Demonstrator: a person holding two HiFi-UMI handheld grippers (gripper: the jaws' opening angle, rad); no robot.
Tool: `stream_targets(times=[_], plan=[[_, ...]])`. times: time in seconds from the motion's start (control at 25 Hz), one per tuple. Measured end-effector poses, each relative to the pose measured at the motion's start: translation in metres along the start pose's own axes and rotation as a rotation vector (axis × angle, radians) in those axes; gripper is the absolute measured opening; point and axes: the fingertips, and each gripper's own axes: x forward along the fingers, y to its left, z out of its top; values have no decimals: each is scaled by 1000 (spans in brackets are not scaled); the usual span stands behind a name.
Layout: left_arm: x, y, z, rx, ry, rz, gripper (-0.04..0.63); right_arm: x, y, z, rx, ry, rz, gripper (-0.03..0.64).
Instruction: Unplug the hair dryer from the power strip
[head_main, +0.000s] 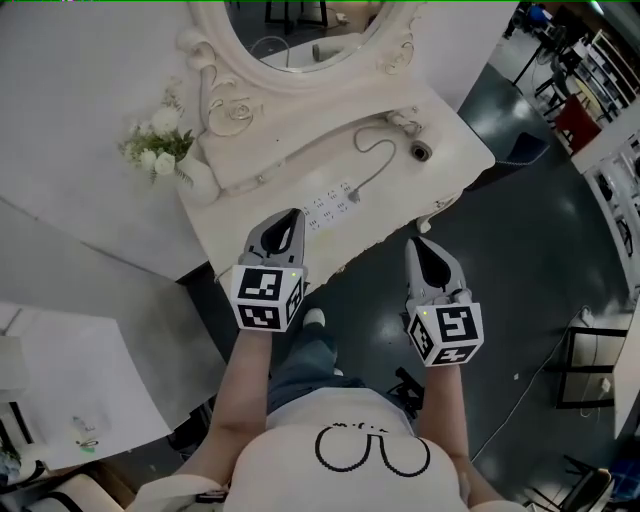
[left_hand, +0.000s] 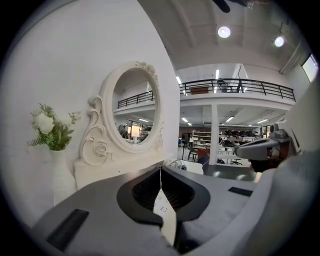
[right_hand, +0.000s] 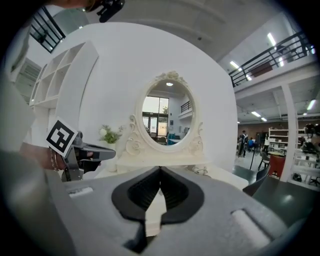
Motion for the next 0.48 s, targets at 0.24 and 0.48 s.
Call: stream_targets(times=[0.24, 0.48], plan=[[68, 34, -10, -6, 69, -46, 179, 73, -28, -8, 14, 60, 9, 0], [100, 31, -34, 23, 122, -211, 238, 122, -40, -23, 23, 128, 21, 0]])
